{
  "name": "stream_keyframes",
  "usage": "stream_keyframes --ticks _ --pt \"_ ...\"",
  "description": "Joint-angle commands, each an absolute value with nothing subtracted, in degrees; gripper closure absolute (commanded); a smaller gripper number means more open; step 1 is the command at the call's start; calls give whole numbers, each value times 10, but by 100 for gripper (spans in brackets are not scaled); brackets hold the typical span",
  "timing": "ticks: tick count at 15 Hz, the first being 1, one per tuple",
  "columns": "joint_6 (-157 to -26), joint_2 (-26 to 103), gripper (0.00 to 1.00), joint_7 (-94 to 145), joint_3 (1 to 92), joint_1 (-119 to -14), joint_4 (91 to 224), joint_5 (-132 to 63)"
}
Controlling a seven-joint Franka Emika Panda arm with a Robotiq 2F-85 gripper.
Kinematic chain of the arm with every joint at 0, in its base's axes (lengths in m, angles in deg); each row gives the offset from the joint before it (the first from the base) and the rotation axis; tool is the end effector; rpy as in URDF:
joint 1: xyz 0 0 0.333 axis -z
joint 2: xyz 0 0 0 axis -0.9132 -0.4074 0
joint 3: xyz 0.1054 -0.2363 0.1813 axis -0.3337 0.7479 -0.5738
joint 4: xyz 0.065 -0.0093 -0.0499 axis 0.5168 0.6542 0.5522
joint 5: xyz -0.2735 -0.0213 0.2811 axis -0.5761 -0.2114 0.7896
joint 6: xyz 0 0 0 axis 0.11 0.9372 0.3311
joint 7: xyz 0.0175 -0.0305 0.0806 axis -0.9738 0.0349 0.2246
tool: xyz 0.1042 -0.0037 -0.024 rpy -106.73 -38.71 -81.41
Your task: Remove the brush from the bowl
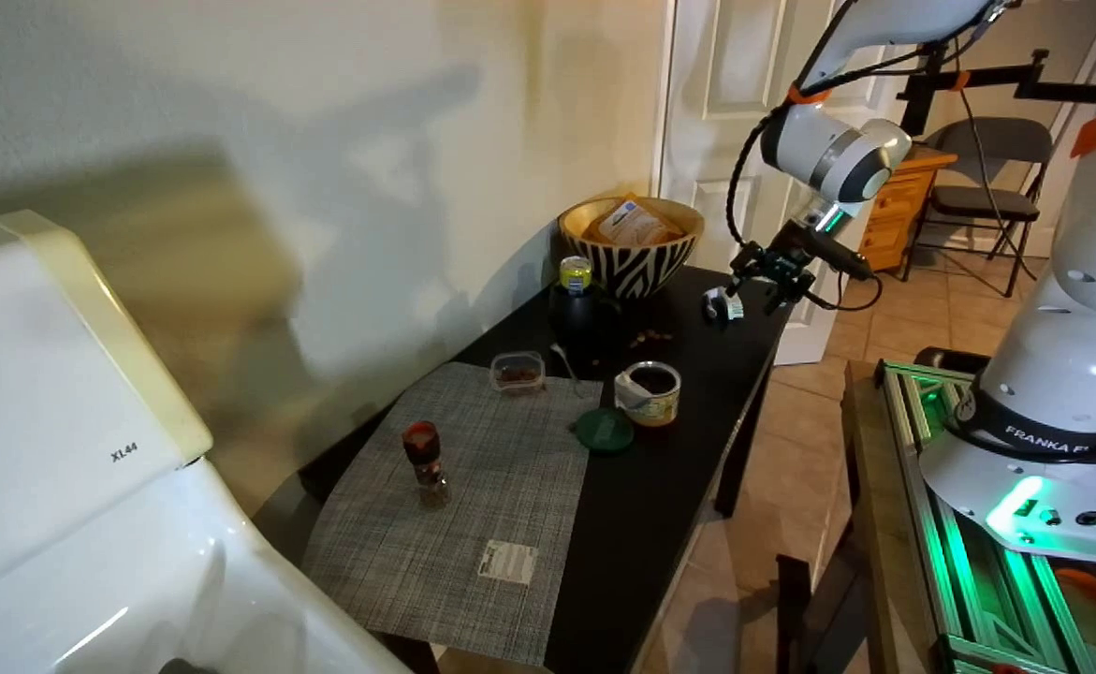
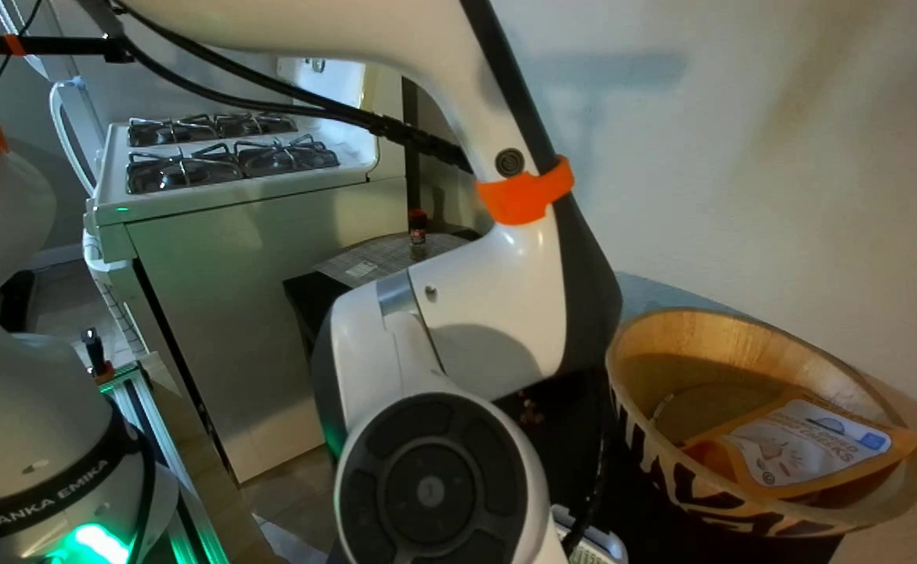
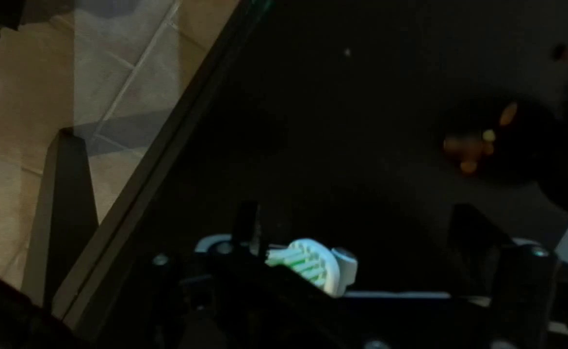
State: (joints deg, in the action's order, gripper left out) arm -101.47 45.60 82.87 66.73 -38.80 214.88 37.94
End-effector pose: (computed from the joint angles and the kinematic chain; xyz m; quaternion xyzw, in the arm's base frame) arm 0.2370 -0.3255 0.1811 -0.8312 0.4923 -0.1431 0.2152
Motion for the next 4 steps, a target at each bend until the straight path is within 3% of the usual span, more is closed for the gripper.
stream_keyframes --ticks 1,4 --pt "-992 559 0 887 684 -385 2233 297" --pt "-998 528 0 874 679 -390 2211 309"
